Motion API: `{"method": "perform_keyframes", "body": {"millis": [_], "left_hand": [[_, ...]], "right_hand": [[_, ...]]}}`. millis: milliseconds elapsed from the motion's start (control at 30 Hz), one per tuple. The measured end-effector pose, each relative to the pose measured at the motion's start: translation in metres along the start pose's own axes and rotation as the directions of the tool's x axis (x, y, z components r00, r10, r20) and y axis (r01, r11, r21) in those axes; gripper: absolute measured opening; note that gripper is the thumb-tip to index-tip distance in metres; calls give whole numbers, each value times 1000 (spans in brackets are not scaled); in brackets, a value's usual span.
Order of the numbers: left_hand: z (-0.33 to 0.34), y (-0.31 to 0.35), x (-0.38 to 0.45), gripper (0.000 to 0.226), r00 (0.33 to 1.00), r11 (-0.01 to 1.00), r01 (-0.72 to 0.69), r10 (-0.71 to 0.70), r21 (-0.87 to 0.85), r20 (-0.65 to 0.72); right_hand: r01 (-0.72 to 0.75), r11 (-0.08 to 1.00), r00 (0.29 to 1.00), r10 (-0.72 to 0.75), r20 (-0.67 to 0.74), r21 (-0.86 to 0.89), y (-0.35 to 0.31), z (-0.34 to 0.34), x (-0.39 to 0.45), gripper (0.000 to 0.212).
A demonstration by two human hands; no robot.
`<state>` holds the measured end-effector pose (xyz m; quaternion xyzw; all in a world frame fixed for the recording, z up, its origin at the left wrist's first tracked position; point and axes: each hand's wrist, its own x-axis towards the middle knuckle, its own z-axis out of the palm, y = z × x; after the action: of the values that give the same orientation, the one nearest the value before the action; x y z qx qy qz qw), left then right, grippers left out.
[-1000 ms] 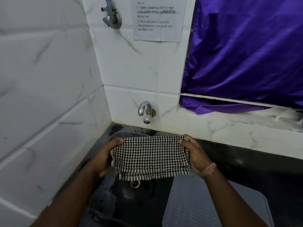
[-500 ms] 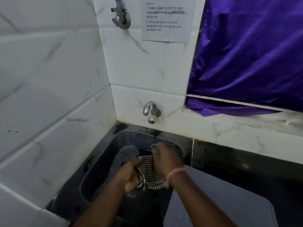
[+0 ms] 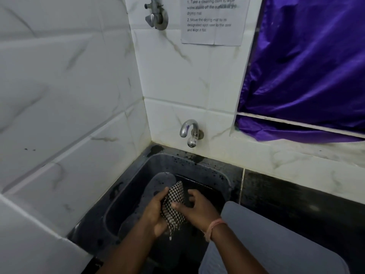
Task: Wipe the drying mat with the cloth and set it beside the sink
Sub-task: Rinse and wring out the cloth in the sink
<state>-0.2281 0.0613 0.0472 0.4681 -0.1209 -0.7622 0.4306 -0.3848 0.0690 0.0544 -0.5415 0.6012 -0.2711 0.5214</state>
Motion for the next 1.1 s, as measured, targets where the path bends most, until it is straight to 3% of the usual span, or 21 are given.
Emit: {"method": "perform_keyframes", "body": {"millis": [200, 267, 333, 433, 500, 533, 600, 700, 800, 967, 1100], "left_hand": [[-30, 13, 17, 48, 999, 992, -26, 31, 124, -40], [-43, 28, 28, 50, 987, 938, -86, 126, 337, -99], [-59, 49, 40, 54, 975, 811, -124, 206, 572, -80], [-83, 86, 59, 53, 990, 902, -69, 10, 426, 140], [-99, 116, 76, 50, 959, 927, -45, -64, 371, 276], [-104, 128, 86, 50, 961, 920, -54, -57, 389, 270], [-112, 153, 110, 48, 987, 905, -48, -23, 423, 161], [-114, 177, 145, 36, 1000, 915, -9, 2, 402, 18], [-108, 191, 178, 32, 996, 943, 2, 29, 332, -87], [-90, 215, 221, 24, 983, 952, -60, 108, 301, -146], [-86, 230, 266, 28, 963, 954, -74, 144, 290, -227]], "right_hand": [[-26, 990, 996, 14, 87, 136, 5, 30, 22, 43], [-60, 986, 990, 40, 134, 153, 2, 36, 36, 39], [-55, 996, 985, 41, 170, 74, -4, 41, 55, 33], [-31, 996, 968, 10, 251, 79, -22, 51, 89, 23], [-49, 983, 981, 15, 191, 178, -39, 59, 117, 28], [-64, 968, 991, 34, 126, 241, -45, 60, 131, 35], [-104, 911, 994, 103, 25, 400, -52, 64, 162, 45], [-164, 734, 979, 201, 19, 659, -51, 76, 192, 43], [-197, 618, 950, 313, -8, 761, -44, 95, 216, 42], [-208, 713, 889, 424, -175, 670, -52, 102, 276, 55], [-220, 770, 880, 421, -218, 599, -73, 90, 322, 49]]}}
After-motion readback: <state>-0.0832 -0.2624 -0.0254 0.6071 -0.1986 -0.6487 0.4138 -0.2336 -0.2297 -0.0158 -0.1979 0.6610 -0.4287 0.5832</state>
